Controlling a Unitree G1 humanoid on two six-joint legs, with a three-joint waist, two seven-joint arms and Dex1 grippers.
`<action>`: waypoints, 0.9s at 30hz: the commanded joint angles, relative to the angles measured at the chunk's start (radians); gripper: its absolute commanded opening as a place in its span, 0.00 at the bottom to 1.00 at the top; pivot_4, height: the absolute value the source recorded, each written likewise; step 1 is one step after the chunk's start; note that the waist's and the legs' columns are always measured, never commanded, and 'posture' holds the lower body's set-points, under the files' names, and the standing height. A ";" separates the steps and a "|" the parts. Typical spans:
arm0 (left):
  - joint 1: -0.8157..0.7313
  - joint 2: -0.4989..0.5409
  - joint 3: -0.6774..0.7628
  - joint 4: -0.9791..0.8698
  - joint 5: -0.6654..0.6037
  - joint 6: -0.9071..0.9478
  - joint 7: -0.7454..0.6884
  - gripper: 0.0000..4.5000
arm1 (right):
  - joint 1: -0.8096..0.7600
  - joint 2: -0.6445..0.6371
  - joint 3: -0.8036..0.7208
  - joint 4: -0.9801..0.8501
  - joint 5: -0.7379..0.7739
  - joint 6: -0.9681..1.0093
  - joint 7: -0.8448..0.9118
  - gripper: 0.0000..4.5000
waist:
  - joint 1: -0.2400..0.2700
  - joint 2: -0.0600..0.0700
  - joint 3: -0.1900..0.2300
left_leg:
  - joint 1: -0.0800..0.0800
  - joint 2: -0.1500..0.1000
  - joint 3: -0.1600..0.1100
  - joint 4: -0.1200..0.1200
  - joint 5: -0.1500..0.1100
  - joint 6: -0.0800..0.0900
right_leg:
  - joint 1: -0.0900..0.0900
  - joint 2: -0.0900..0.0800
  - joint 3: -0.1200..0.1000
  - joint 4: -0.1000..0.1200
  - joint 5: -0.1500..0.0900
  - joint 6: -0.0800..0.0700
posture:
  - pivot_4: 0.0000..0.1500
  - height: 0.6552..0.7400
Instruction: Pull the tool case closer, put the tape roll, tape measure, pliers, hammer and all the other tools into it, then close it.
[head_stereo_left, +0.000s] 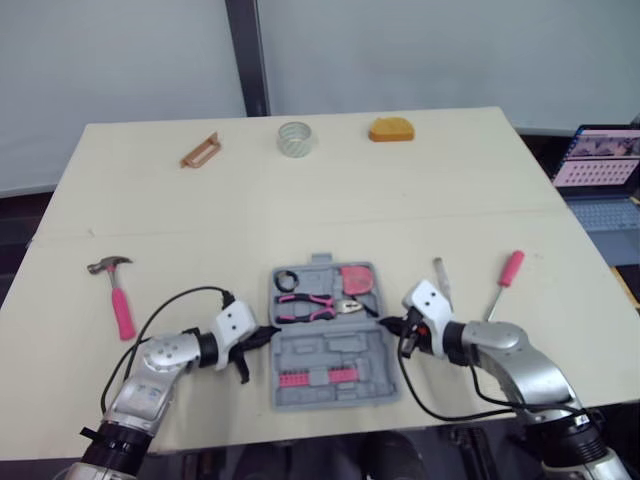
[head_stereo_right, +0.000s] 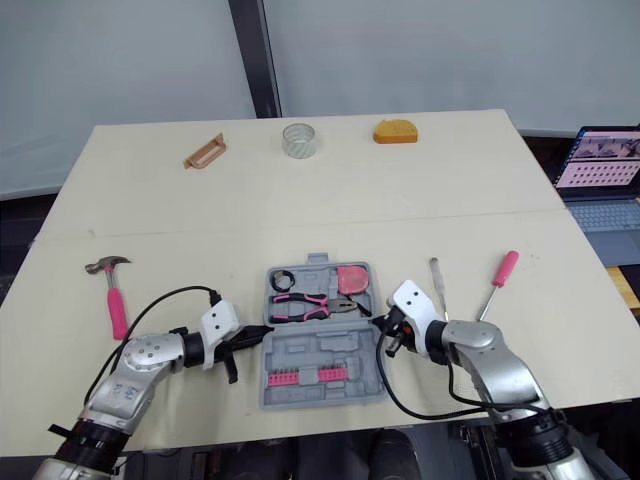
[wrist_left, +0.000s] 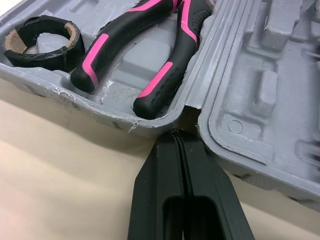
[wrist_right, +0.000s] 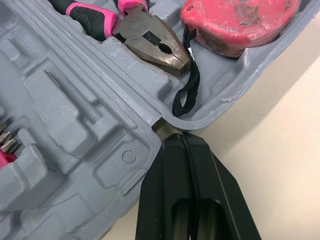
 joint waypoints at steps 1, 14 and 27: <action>-0.002 -0.005 0.011 0.004 0.001 -0.002 0.011 0.01 | -0.008 0.012 0.017 -0.024 0.012 -0.019 0.005 0.00 | 0.000 0.000 0.000 | 0.000 0.000 0.000 0.000 0.000 0.000 | 0.000 0.000 0.000 0.000 0.000 0.000 | 1.00 1.00; 0.027 0.014 0.034 -0.018 -0.006 0.003 0.009 0.01 | 0.001 0.012 0.040 -0.041 0.020 -0.006 0.017 0.00 | -0.003 0.000 0.000 | 0.000 0.000 0.000 0.000 0.000 0.000 | 0.000 0.000 0.000 0.000 0.000 0.000 | 1.00 1.00; 0.024 0.007 0.032 -0.025 0.000 0.013 0.009 0.01 | -0.018 0.020 0.030 -0.010 0.007 -0.022 -0.006 0.00 | -0.004 0.000 0.000 | 0.000 0.000 0.000 -0.001 0.000 0.000 | -0.001 0.000 0.000 0.000 0.000 0.000 | 1.00 1.00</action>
